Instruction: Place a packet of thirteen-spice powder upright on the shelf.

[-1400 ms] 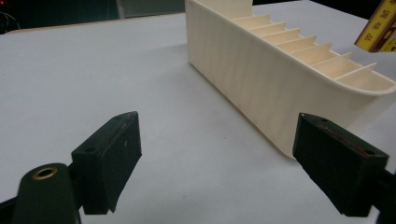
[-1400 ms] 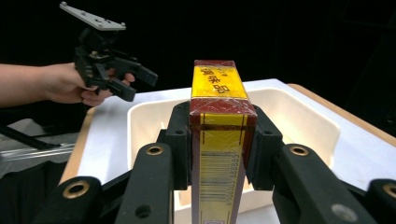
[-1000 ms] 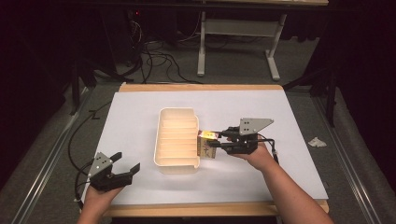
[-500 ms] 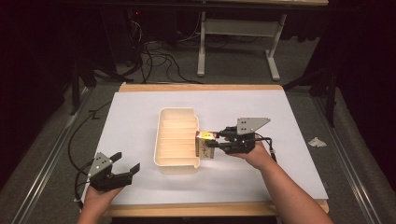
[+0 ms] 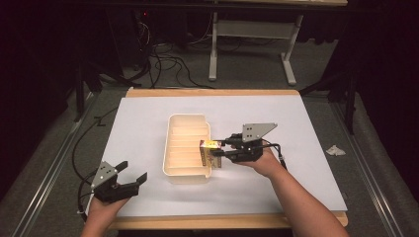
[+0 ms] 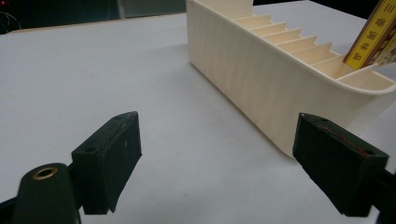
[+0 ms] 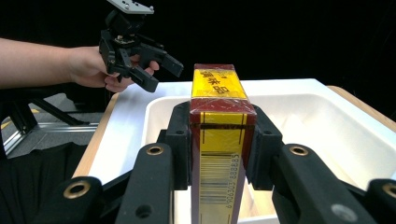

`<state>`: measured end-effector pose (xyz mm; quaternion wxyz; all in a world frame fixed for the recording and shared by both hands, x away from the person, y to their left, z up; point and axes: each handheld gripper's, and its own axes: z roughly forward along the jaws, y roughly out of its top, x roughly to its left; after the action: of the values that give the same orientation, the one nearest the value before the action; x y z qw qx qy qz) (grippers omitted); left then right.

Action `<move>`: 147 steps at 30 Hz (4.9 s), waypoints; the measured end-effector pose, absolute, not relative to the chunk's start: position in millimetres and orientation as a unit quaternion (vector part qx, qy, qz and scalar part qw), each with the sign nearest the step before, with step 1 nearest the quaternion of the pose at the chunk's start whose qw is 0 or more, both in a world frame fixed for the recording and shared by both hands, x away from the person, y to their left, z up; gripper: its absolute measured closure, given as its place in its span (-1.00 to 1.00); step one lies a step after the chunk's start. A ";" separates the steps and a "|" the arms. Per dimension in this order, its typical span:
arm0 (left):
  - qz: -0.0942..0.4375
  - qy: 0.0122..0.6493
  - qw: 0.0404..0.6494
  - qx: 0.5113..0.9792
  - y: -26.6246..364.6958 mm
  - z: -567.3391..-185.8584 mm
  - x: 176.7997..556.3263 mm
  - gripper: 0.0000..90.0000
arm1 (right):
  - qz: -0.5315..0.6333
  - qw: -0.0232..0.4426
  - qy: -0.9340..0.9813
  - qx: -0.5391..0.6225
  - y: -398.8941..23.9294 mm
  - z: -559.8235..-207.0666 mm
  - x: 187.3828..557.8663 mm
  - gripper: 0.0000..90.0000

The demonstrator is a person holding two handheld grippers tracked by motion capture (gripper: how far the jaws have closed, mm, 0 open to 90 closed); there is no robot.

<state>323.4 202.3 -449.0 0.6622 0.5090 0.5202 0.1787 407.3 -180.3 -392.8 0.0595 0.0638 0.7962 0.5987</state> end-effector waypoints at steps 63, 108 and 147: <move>0.173 0.518 0.664 0.511 202.1 -449.0 322.8 -0.64 | 0.591 0.041 0.804 0.055 -101.2 -412.9 420.9 0.52; 0.171 0.517 0.663 0.514 200.4 -449.5 323.3 -0.64 | 0.571 0.063 0.814 0.083 -118.1 -422.5 414.6 0.07; 0.169 0.514 0.666 0.514 200.0 -448.3 322.0 -0.64 | 0.539 0.123 0.819 0.155 -167.3 -418.1 392.9 -0.59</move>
<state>322.0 200.0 -448.3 0.6657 0.5144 0.5136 0.1685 392.9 -167.3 -418.1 0.1226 0.1553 0.8186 0.5391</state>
